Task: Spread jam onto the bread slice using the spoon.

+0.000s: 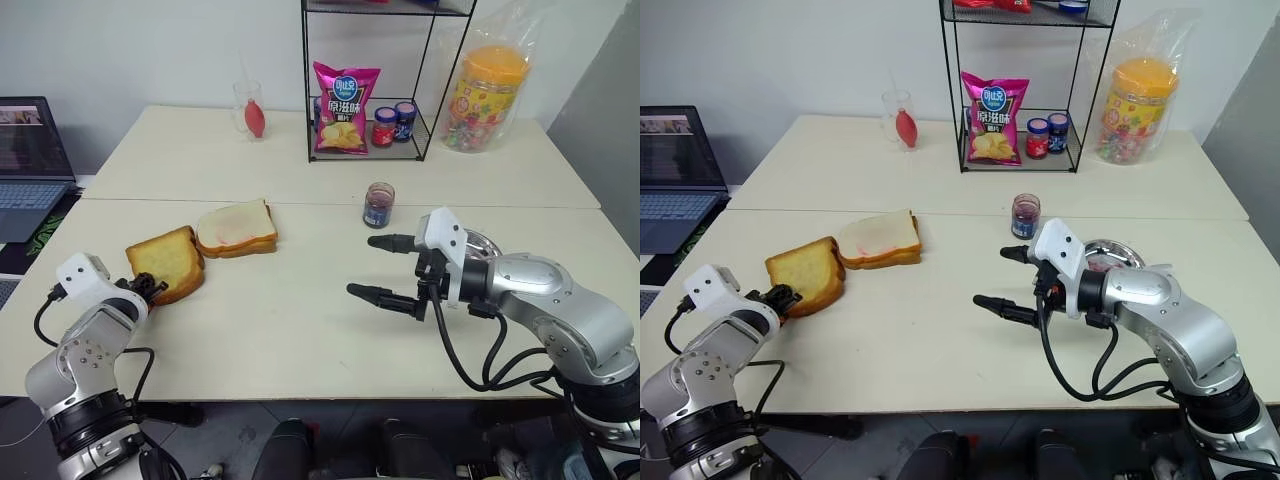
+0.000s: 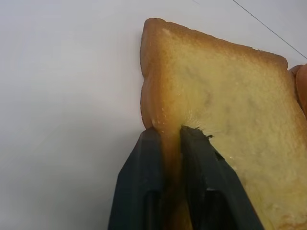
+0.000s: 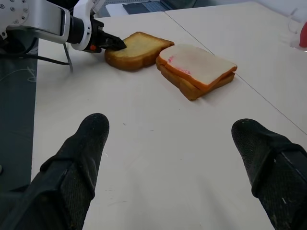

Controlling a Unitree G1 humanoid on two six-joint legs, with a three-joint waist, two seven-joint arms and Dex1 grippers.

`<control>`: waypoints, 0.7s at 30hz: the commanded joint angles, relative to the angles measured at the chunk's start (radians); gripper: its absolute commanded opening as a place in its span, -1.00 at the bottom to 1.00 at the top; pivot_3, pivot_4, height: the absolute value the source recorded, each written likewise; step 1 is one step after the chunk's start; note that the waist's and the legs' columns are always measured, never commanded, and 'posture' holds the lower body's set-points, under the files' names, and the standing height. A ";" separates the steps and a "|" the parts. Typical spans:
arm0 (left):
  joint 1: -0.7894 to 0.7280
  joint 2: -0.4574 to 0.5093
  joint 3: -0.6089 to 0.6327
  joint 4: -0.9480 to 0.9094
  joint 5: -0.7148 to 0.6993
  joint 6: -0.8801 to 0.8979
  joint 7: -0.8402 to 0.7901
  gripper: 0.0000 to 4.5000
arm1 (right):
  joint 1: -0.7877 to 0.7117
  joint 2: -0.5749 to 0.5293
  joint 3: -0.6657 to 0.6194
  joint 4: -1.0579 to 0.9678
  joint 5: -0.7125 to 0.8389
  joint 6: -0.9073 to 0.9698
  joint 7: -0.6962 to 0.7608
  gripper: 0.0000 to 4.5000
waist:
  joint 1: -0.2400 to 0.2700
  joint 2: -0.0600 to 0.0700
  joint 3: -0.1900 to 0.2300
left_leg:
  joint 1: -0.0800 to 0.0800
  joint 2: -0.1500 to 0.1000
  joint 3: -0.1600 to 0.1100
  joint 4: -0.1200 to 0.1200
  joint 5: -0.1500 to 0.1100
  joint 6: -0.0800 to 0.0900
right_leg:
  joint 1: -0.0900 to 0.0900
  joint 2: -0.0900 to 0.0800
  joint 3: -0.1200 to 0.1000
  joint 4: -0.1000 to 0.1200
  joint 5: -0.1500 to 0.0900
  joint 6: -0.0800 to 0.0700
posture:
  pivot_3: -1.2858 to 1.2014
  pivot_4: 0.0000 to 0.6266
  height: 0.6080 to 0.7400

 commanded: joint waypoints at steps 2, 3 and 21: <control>-0.008 -0.032 0.043 -0.062 -0.034 -0.112 -0.022 -0.99 | 0.001 -0.016 -0.027 -0.022 -0.019 -0.024 -0.003 1.00 | 0.000 0.000 0.000 | 0.000 0.000 0.000 0.000 0.000 0.000 | 0.000 0.000 0.000 0.000 0.000 0.000 | 0.03 -0.52 1.00; -0.006 -0.036 0.048 -0.080 -0.039 -0.133 -0.027 -0.99 | 0.005 -0.018 -0.029 -0.023 -0.020 -0.025 -0.002 1.00 | 0.000 0.000 0.000 | 0.000 0.000 0.000 0.000 0.000 0.000 | 0.000 0.000 0.000 0.000 0.000 0.000 | 0.03 -0.52 1.00; 0.052 0.116 -0.346 -0.528 -0.490 0.175 -0.269 -0.99 | 0.227 -0.208 -0.240 -0.117 0.089 0.017 0.119 1.00 | 0.000 -0.001 0.002 | -0.001 0.000 0.001 -0.001 -0.002 -0.004 | 0.000 0.000 0.001 -0.002 -0.003 0.000 | 0.03 -0.52 1.00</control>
